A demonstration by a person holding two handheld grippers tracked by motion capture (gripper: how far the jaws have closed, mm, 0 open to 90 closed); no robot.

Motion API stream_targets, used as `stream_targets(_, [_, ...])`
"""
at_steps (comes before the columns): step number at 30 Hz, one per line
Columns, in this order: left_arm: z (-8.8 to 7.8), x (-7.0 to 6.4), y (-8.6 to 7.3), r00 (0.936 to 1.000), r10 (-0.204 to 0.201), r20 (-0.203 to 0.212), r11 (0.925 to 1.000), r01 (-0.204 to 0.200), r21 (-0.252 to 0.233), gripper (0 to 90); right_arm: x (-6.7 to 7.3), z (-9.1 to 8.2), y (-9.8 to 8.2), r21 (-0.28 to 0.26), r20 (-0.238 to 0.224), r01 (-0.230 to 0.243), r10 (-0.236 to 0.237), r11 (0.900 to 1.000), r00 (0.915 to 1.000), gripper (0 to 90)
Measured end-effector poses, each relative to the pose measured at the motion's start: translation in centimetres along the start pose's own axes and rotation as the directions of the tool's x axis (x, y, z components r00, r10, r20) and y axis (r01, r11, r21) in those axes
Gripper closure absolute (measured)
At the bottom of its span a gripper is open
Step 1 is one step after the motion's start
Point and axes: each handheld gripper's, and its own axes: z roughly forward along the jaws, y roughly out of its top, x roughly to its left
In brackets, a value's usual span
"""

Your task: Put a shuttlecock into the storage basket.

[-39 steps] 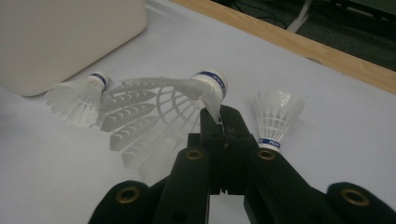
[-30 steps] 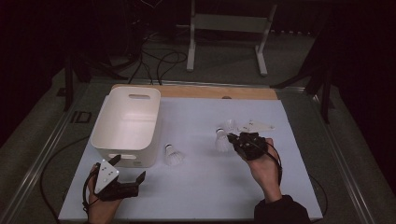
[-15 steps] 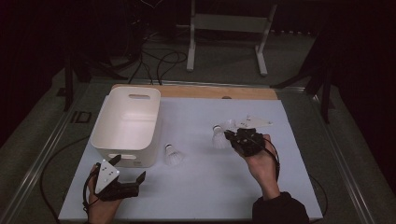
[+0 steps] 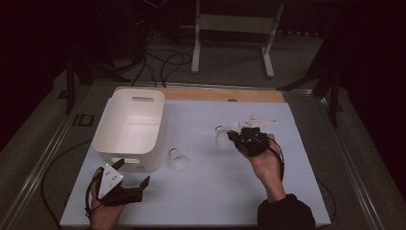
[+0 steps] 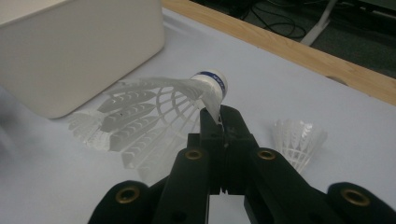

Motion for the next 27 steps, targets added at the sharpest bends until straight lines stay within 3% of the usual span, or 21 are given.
stream_targets(27, [0.0, 0.0, 0.0, 1.0, 0.005, 0.004, 1.0, -0.005, 0.003, 0.0, 0.1, 0.9, 1.4, -0.021, -0.039, -0.003, 0.002, 1.0, 0.9992, 89.2])
